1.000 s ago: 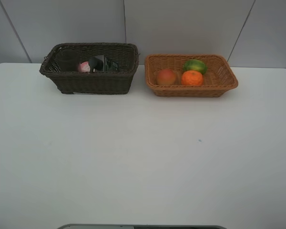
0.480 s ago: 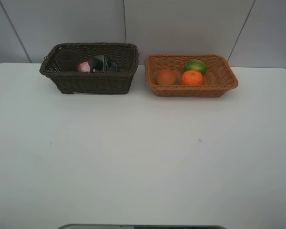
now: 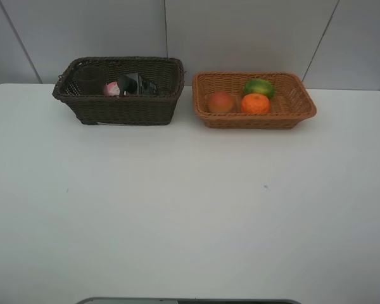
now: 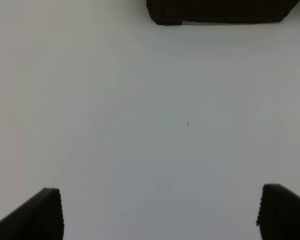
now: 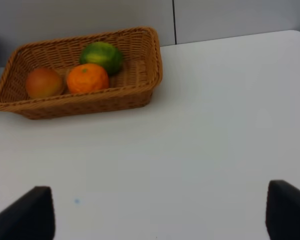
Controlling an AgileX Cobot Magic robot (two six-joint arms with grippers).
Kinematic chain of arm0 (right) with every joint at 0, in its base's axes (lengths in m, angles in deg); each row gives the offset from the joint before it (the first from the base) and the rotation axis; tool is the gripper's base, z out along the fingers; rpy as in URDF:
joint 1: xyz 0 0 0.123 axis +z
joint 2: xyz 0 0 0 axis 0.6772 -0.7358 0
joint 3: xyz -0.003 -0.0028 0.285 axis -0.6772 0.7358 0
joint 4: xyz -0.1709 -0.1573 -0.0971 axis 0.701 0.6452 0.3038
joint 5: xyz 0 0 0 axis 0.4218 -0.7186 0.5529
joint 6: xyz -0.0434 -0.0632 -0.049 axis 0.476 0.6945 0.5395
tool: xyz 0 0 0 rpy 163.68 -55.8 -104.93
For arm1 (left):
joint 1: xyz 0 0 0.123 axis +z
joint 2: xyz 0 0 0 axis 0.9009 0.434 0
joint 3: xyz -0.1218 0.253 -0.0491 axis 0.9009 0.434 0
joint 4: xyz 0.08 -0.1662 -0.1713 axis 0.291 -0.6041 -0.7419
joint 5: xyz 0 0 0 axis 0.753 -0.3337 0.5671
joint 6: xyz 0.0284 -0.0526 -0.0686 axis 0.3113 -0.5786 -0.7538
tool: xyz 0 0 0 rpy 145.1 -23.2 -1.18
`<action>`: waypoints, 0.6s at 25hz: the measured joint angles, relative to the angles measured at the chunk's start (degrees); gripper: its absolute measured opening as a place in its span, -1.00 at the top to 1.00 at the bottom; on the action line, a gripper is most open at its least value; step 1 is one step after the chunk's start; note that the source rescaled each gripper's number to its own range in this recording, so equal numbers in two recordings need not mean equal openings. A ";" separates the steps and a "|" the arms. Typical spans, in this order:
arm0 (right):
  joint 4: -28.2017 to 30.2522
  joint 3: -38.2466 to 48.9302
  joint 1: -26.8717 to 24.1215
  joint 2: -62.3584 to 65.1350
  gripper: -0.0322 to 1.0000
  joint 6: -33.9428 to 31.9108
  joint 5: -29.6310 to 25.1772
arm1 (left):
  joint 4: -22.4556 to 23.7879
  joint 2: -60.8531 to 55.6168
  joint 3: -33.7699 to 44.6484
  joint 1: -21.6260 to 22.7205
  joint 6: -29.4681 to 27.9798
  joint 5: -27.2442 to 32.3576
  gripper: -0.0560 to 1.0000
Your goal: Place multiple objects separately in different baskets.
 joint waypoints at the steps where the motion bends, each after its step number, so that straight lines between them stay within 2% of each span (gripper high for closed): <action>1: 0.00 0.00 0.00 0.00 -0.67 0.00 0.00 | 0.08 0.00 0.00 0.00 0.00 0.00 -1.00; 11: 0.00 0.00 0.00 0.00 -0.67 0.00 0.00 | 0.50 0.00 0.39 0.00 0.12 -0.73 -1.00; 15: 0.00 0.00 0.00 0.00 -0.67 0.00 0.00 | -1.53 0.00 0.82 0.00 0.12 -2.82 -1.00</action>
